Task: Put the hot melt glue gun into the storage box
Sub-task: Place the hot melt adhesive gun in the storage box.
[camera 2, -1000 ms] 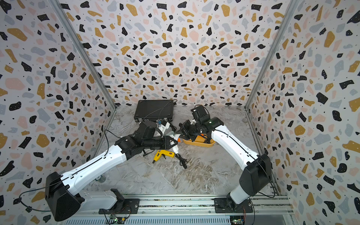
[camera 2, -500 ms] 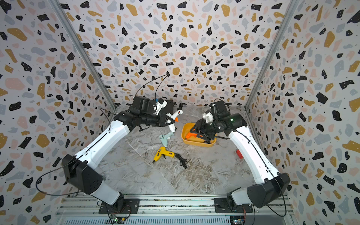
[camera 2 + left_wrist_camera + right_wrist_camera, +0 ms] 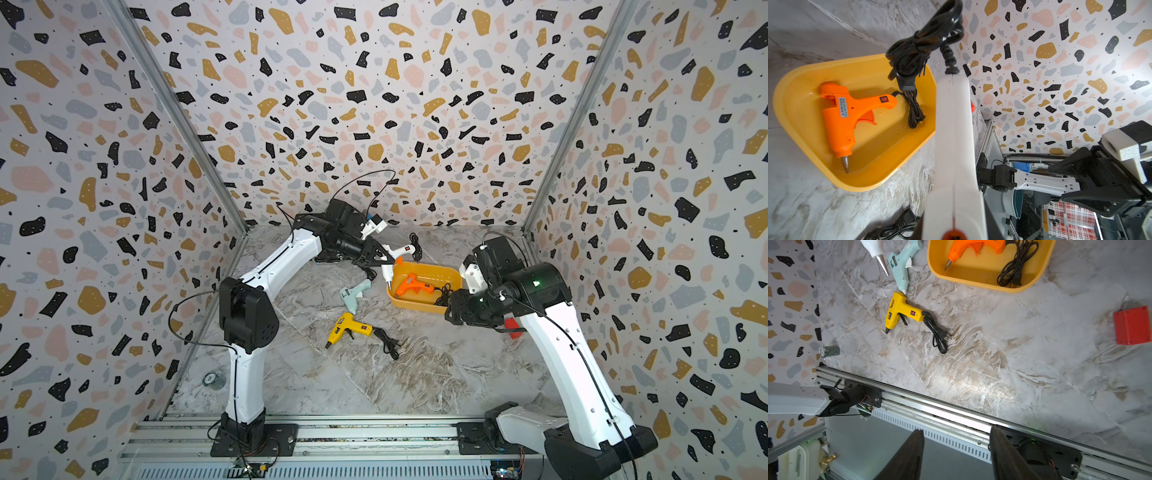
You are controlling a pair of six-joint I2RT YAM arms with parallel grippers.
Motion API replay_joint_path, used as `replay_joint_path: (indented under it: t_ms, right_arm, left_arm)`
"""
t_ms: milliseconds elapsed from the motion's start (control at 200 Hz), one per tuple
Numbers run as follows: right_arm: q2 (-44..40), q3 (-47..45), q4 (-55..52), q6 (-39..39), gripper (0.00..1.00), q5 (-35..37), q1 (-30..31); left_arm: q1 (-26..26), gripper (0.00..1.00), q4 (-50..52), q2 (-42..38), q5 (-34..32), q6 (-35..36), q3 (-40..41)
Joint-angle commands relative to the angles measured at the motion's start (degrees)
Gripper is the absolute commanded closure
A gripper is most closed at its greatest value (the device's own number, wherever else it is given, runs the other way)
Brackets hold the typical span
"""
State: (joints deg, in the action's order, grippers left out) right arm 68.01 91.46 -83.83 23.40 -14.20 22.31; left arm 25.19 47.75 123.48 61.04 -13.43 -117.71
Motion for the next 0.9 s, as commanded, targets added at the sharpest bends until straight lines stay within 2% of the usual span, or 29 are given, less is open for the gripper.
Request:
replay_joint_path:
  t_ms: [0, 135, 571, 706, 896]
  right_arm:
    - [-1.1, 0.0, -4.1, -3.9, 0.44, 4.1, -0.4]
    - [-1.0, -0.1, -4.9, -5.2, 0.44, 5.1, -0.5]
    - [0.2, -1.2, -6.6, -6.2, 0.44, 5.3, -0.5]
    - [0.0, -2.1, -6.8, -6.1, 0.44, 5.3, -0.5]
    - [0.2, -3.4, -6.8, -6.0, 0.44, 5.6, -0.5]
  left_arm:
    - [1.1, 1.0, -2.0, 1.5, 9.1, 1.2, -2.3]
    - [2.4, 1.0, -2.0, 4.5, 10.7, 1.7, -3.0]
    - [4.5, 1.0, 6.1, 16.5, 1.6, 8.4, -15.7]
    - [4.8, 1.0, 6.7, 19.7, -0.4, 8.4, -18.7]
    - [5.0, 1.0, 4.6, 23.5, 0.4, 6.2, -20.1]
